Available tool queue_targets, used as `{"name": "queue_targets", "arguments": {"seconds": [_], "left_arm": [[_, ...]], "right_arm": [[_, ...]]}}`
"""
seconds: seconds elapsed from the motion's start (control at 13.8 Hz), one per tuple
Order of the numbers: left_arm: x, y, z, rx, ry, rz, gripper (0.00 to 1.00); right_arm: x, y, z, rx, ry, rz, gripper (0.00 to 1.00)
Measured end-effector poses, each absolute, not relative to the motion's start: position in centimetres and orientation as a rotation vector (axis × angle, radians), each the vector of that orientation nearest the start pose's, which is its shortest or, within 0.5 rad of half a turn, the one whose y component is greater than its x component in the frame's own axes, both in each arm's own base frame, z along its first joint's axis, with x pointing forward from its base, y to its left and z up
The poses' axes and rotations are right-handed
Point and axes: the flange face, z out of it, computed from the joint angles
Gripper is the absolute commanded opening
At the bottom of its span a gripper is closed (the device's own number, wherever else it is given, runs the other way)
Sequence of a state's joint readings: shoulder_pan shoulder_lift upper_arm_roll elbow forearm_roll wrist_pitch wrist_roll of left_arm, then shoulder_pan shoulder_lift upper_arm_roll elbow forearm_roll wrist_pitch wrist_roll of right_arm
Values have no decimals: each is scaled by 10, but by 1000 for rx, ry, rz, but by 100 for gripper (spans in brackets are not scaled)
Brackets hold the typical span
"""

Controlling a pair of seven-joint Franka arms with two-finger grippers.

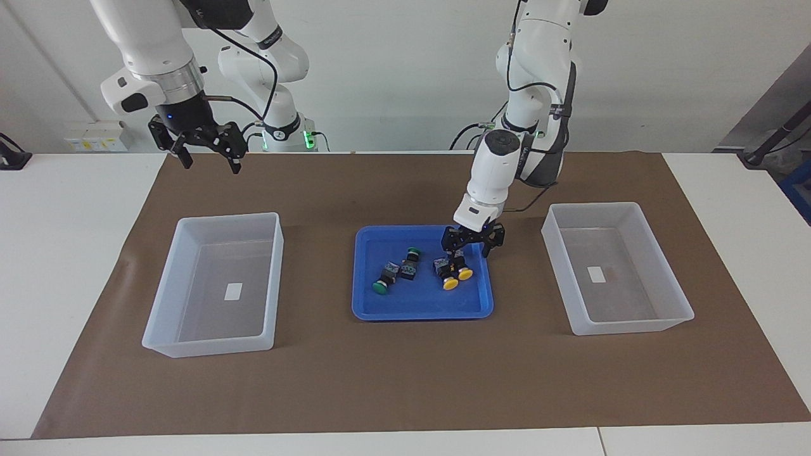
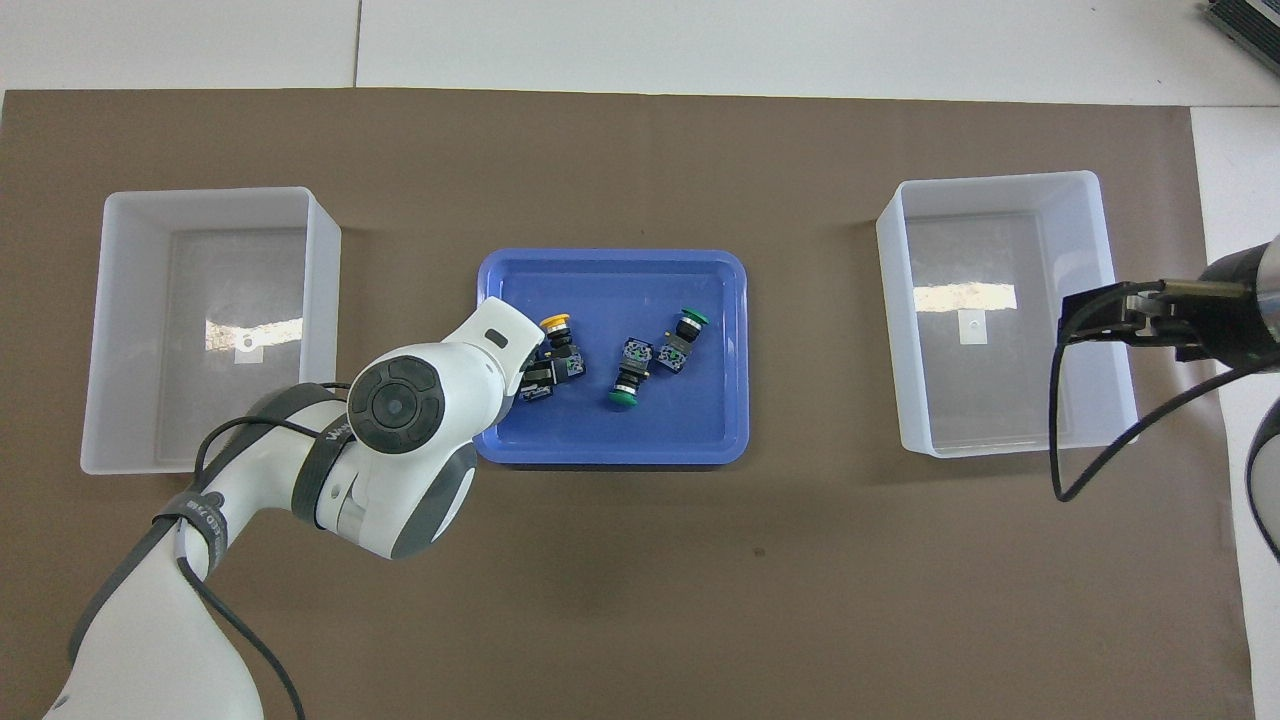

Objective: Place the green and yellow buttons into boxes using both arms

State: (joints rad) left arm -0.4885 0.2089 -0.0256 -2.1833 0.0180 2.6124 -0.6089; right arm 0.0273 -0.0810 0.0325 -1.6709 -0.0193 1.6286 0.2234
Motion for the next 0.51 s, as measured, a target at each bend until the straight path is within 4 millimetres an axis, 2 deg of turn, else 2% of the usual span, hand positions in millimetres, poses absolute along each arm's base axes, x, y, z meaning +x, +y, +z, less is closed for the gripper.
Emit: {"name": "queue_targets", "arguments": {"seconds": [0.36, 0.51], "left_arm": [[499, -293, 316, -3244, -139, -314, 65], [497, -296, 316, -3246, -133, -315, 57]], "right_arm": [[533, 31, 626, -3147, 257, -65, 100], [533, 31, 626, -3147, 257, -65, 100]]}}
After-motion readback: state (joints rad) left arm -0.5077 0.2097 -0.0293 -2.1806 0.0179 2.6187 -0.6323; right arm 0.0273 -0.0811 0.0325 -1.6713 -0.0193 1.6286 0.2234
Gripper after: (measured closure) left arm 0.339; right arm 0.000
